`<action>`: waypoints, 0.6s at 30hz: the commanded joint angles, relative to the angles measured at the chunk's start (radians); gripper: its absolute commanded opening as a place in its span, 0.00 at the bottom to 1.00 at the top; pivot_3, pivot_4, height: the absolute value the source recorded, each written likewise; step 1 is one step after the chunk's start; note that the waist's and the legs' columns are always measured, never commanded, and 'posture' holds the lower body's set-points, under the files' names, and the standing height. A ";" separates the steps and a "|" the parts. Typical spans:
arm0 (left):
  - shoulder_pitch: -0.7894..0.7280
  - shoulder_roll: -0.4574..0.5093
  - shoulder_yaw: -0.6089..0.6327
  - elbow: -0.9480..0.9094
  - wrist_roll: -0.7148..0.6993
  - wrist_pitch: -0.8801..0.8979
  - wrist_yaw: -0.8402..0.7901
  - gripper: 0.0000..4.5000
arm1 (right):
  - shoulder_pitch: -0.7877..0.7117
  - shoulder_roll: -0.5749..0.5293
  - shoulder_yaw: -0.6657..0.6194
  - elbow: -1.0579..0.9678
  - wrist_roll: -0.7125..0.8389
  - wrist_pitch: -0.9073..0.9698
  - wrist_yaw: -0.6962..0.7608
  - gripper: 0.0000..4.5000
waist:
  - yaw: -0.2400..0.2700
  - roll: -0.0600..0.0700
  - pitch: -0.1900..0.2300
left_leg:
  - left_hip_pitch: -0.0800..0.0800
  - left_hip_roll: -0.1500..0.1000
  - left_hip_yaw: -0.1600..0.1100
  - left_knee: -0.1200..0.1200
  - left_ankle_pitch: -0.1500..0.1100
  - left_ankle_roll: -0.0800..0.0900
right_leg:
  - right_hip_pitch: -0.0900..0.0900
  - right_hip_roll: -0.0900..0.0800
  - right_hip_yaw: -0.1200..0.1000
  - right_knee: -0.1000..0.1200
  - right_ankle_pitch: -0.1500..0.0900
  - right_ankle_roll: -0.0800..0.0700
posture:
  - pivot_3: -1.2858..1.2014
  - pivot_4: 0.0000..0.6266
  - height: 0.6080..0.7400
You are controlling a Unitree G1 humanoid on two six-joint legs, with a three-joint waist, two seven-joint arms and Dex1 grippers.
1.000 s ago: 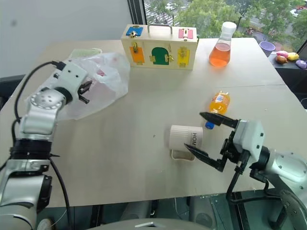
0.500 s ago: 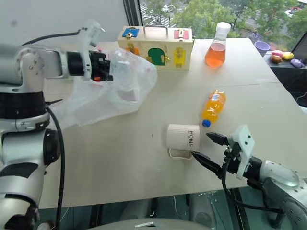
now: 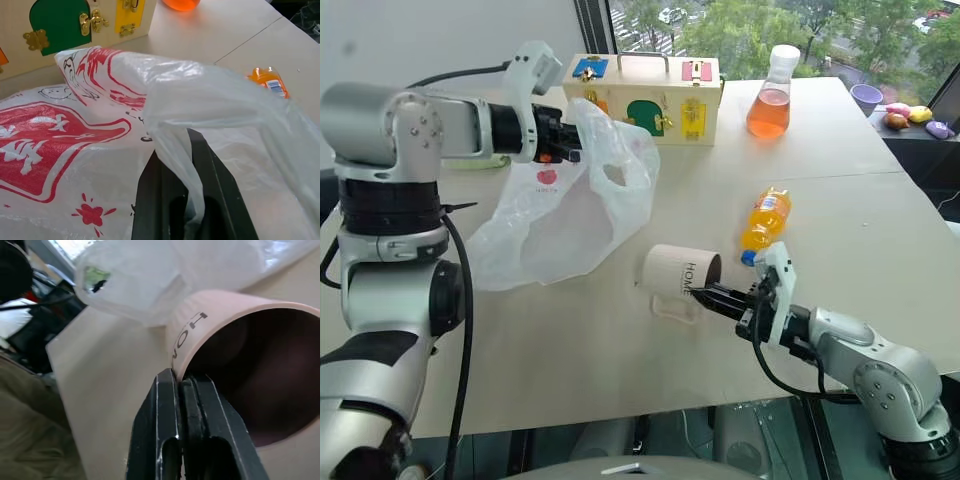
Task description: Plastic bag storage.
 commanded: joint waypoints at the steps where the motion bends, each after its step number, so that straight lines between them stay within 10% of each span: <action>1: -0.020 -0.006 -0.002 0.003 -0.006 -0.046 0.008 0.00 | -0.059 0.047 0.013 -0.004 0.072 0.025 -0.032 0.01 | 0.000 0.000 0.000 | 0.000 0.000 0.000 0.000 0.000 0.000 | 0.000 0.000 0.000 0.000 0.000 0.000 | 0.52 0.24 1.00; 10: -0.078 -0.043 0.026 0.116 -0.008 -0.082 0.028 0.00 | -0.333 0.178 0.098 0.074 0.170 0.103 -0.081 0.01 | -0.003 0.000 0.000 | -0.002 0.000 0.001 0.000 0.000 0.000 | -0.004 0.000 0.001 0.001 0.001 -0.002 | 0.52 0.24 1.00; 18: -0.099 -0.034 -0.034 0.141 -0.015 -0.101 -0.016 0.00 | -0.500 0.317 0.221 0.353 -0.169 -0.015 -0.141 0.01 | -0.005 0.000 0.000 | -0.012 -0.001 0.002 0.001 0.003 -0.005 | -0.014 0.000 0.002 0.004 0.002 -0.002 | 0.52 0.24 1.00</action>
